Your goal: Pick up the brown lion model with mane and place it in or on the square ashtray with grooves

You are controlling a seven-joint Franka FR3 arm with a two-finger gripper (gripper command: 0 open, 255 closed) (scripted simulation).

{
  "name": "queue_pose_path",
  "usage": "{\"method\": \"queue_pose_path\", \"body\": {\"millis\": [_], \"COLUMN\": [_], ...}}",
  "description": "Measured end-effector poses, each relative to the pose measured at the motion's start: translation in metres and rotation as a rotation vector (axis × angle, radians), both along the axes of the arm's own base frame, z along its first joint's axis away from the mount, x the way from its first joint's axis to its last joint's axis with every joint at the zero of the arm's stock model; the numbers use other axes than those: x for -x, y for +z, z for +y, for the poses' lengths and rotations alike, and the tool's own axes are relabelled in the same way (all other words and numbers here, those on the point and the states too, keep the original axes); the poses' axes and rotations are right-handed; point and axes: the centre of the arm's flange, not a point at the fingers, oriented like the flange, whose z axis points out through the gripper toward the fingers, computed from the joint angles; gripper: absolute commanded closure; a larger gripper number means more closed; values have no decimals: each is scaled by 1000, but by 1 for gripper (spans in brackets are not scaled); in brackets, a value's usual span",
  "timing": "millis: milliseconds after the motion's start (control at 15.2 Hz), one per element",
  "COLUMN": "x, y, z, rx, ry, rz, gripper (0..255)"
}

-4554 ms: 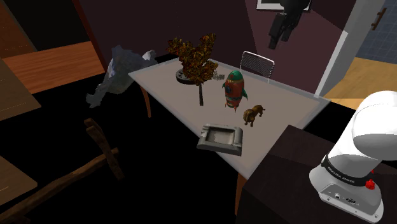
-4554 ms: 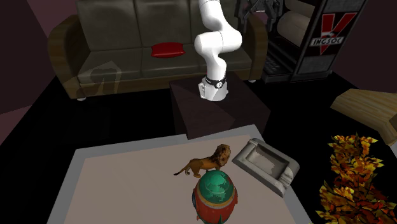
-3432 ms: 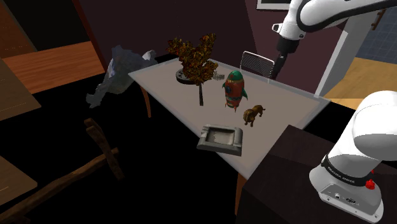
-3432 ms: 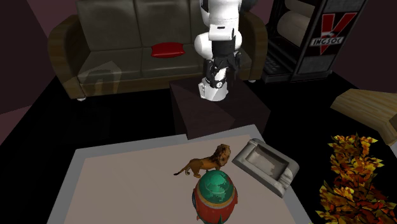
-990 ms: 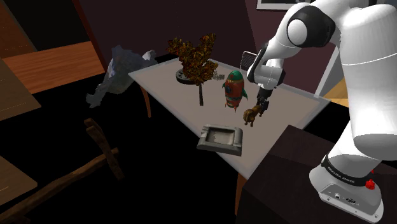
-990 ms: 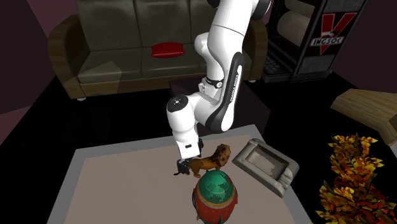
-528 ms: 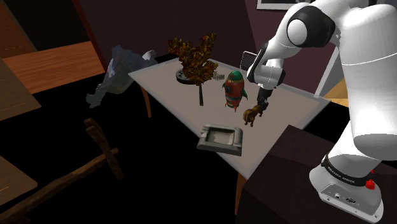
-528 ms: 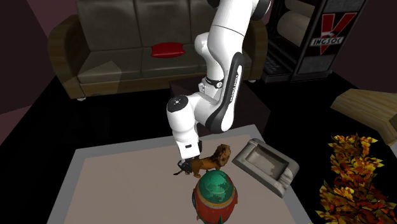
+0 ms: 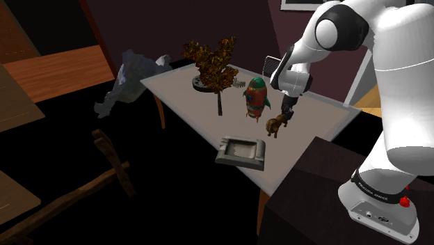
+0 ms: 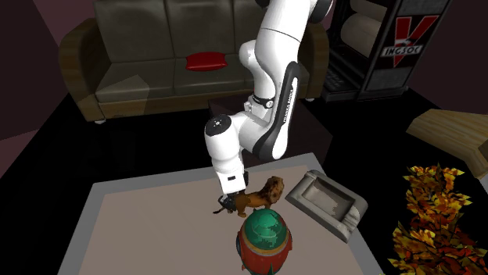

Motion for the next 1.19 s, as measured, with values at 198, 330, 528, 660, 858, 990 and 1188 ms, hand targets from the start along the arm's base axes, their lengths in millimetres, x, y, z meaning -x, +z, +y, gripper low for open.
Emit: {"method": "queue_pose_path", "body": {"millis": [198,330,528,660,858,990,1188], "x": [1,0,0,-1,0,1,0], "y": [14,25,41,52,67,78,93], "z": [0,0,1,1,0,0,0], "rx": [0,0,0,0,0,0,0], "ry": [0,0,0,0,0,0,0], "rz": [0,0,0,0,0,0,0], "gripper": [255,255,255,255,255,255,255]}}
